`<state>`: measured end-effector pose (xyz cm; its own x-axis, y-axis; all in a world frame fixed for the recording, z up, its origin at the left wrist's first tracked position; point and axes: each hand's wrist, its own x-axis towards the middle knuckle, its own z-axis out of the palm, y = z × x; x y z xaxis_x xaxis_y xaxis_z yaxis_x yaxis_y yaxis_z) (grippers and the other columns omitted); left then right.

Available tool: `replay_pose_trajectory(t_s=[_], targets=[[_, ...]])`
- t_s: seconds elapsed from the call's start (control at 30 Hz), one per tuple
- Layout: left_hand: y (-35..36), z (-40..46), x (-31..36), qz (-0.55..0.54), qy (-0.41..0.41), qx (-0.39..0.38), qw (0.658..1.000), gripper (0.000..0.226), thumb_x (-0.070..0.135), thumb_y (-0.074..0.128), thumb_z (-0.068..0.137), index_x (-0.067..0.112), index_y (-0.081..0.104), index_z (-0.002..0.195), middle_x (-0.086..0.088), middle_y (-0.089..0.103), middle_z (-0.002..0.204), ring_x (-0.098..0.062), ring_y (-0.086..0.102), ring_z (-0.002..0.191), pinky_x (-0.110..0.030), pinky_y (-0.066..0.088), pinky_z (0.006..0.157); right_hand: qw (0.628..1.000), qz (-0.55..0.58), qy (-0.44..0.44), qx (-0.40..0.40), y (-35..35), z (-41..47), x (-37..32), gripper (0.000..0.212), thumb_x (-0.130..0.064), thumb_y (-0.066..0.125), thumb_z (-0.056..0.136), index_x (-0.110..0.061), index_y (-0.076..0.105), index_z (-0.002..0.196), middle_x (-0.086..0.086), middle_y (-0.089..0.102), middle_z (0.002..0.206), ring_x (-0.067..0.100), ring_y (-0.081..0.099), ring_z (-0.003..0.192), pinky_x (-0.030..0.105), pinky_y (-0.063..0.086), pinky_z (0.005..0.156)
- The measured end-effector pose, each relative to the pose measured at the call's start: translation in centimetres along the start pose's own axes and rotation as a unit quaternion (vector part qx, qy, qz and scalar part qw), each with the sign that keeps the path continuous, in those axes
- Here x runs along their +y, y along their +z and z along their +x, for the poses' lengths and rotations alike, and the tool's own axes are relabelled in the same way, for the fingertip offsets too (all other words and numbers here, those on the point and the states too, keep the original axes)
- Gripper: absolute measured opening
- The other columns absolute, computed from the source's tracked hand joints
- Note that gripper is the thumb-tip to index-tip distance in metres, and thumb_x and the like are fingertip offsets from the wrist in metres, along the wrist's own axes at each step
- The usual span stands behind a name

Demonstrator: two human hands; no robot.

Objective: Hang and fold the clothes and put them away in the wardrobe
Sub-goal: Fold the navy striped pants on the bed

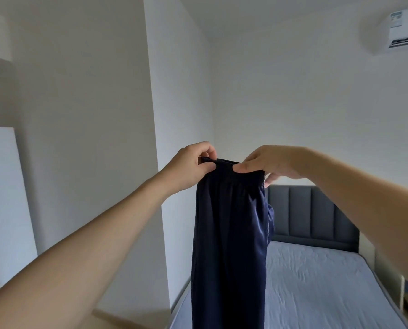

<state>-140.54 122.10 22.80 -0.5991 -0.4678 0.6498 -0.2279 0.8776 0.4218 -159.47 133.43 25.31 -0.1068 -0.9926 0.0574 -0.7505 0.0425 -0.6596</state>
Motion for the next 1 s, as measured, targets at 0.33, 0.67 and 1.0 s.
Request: replay_pose_trajectory(t_s=[0.33,0.67,1.0], targets=[[0.7,-0.6,0.0,-0.202,-0.08,0.04,0.975,0.028,0.015,0.065,0.088,0.017,0.045,0.108,-0.008,0.067,0.1,-0.013,0.058,0.078,-0.023,0.046,0.071,0.963,-0.252,0.008,0.097,4.0,2.1,-2.3,0.018,-0.009,0.038,0.084,-0.008,0.05,0.098,0.006,0.053,0.092,0.021,0.049,0.075,0.03,0.038,0.06],[6.3,-10.0,-10.4,-0.371,-0.323,-0.152,0.857,0.043,0.009,0.069,0.084,0.015,0.061,0.126,-0.001,0.068,0.119,-0.019,0.064,0.11,-0.036,0.049,0.097,0.945,-0.298,-0.032,0.131,8.1,4.9,-3.5,0.045,-0.055,0.047,0.082,-0.01,0.048,0.077,0.003,0.053,0.077,0.021,0.049,0.067,0.03,0.037,0.059],[13.2,-16.9,-16.4,-0.429,-0.382,-0.249,0.78,0.048,0.023,0.071,0.072,0.017,0.065,0.119,-0.005,0.069,0.117,-0.022,0.065,0.11,-0.033,0.052,0.095,0.819,-0.511,-0.119,0.233,11.6,9.6,-0.9,0.05,-0.059,0.053,0.087,-0.011,0.038,0.088,0.0,0.044,0.063,0.018,0.041,0.052,0.034,0.037,0.061]])
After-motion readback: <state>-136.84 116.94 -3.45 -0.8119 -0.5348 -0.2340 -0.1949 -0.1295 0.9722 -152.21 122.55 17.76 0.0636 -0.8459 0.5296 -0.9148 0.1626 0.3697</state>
